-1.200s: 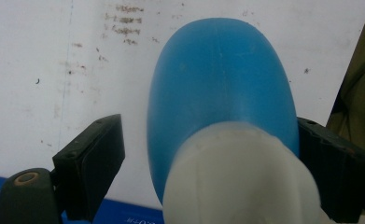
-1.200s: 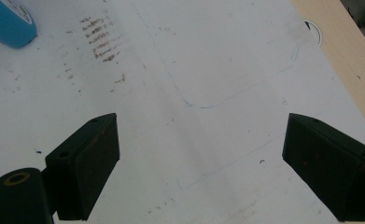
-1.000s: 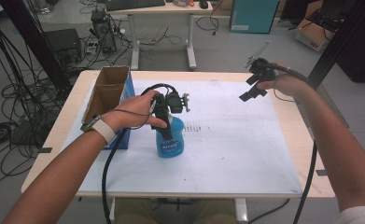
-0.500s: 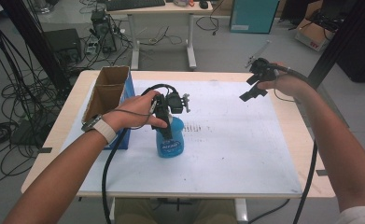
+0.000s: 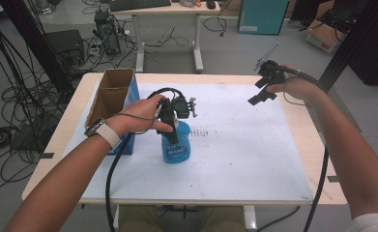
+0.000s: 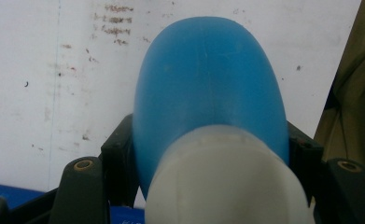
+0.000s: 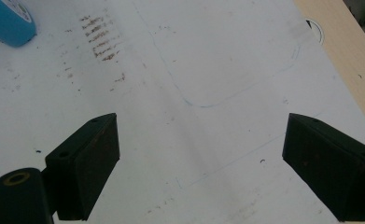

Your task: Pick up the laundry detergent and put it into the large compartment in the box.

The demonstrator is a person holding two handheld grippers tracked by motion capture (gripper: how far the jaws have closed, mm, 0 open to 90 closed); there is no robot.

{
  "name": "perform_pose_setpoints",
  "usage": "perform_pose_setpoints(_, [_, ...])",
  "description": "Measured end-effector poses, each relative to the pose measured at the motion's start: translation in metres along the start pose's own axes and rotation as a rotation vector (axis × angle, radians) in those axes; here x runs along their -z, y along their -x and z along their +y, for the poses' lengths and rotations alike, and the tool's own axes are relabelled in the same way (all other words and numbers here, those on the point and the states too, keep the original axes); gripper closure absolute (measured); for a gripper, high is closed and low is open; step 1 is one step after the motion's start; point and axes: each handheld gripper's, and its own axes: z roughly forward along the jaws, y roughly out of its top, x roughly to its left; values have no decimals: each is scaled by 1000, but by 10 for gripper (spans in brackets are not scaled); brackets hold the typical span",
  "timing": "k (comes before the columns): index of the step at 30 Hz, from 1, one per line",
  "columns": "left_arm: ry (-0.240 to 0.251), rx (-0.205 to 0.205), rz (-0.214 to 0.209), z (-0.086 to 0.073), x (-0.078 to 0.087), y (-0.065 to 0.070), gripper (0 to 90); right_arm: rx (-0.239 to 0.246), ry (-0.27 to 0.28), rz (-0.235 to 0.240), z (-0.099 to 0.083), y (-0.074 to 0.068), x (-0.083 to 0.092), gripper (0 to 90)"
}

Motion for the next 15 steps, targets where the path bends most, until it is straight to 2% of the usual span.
perform_pose_setpoints(15, [-10, 0, 14, 1, 0, 2, 376, -1, 0, -2, 0, 0, 1, 110])
